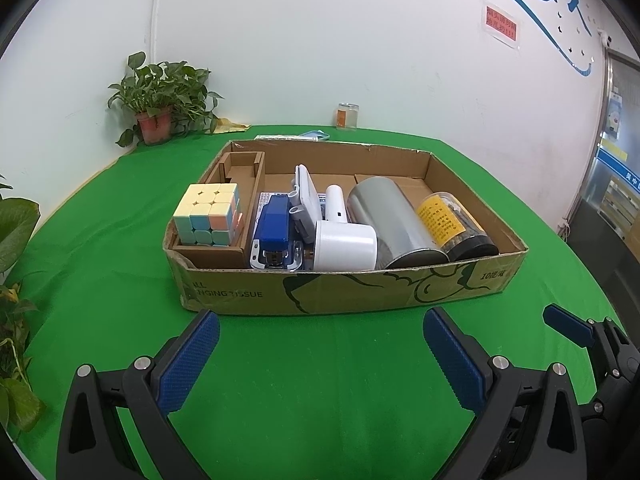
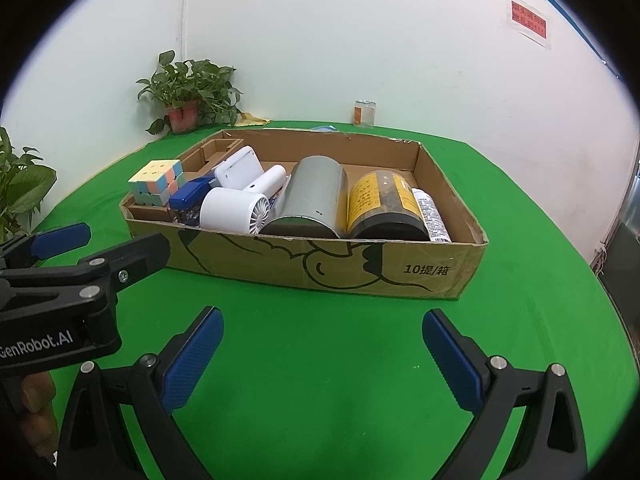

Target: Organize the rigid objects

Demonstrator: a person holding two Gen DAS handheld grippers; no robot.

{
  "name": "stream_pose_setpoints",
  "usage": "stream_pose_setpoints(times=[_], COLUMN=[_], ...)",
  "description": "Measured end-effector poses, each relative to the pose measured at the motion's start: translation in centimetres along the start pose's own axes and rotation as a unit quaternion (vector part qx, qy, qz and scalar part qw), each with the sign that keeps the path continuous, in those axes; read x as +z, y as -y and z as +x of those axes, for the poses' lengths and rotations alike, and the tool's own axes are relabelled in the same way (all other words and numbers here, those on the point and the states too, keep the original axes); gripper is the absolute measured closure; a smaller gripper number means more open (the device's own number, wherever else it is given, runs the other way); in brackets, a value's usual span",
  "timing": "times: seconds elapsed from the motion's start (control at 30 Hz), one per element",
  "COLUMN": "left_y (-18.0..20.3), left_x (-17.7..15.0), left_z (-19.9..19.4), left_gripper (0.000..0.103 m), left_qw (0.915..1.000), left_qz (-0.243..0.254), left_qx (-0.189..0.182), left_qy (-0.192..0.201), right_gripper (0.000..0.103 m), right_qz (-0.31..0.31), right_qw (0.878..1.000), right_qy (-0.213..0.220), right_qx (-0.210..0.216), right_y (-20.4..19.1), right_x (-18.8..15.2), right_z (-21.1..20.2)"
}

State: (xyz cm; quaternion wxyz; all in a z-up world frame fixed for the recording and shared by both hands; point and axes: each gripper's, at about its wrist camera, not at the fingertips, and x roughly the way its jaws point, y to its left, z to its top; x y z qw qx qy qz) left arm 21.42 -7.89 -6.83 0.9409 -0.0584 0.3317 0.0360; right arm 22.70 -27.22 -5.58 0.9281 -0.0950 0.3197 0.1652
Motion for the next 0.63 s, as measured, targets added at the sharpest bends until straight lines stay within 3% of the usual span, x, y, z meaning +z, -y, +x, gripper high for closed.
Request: stream_pose_setpoints(times=[0.63], left_y=[-0.61], left_x=[-0.29], left_z=[0.16], left_gripper=[0.001], left_qw=[1.0000], left_qz=[0.004], left_qx=[0.000], left_qy=[-0.004], right_gripper=[0.003], right_qz=[-0.007], right_qw=[1.000], right_qy=[0.001], right_qx=[0.003], right_y=[0.08], right_x=[-0.02], right_z=[0.11])
